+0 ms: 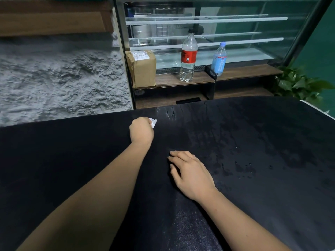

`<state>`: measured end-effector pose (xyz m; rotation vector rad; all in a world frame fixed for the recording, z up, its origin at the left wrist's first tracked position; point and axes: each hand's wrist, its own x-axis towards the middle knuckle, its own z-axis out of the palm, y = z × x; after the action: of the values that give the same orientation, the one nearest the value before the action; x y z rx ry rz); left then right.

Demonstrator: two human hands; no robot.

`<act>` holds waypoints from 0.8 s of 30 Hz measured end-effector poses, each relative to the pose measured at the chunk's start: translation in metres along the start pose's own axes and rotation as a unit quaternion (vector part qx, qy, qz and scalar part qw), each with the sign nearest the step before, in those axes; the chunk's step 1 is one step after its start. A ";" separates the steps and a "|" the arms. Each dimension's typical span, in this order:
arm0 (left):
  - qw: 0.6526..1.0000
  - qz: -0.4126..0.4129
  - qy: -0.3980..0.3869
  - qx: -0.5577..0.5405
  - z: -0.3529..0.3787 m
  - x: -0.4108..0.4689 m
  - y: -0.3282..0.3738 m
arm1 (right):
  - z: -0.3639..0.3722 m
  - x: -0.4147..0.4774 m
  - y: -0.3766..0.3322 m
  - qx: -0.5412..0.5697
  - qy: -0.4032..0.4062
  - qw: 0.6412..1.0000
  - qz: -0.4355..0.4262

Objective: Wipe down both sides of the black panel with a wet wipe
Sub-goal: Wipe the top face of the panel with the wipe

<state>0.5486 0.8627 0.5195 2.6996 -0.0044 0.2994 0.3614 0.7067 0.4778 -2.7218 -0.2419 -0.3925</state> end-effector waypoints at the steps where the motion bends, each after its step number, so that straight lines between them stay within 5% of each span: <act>1: 1.000 0.009 -0.003 0.002 0.002 -0.001 0.005 | 0.000 0.000 0.000 -0.002 -0.001 1.000 -0.001; 12: 0.991 0.111 -0.048 0.064 0.021 -0.009 0.052 | -0.001 0.001 -0.001 0.004 -0.001 1.000 -0.002; 24: 0.980 0.176 -0.076 -0.056 0.025 -0.018 0.056 | -0.002 0.000 0.000 0.008 -0.002 1.000 -0.003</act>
<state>0.5337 0.8008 0.5167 2.5910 -0.5308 0.1877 0.3609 0.7061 0.4802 -2.7075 -0.2534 -0.3852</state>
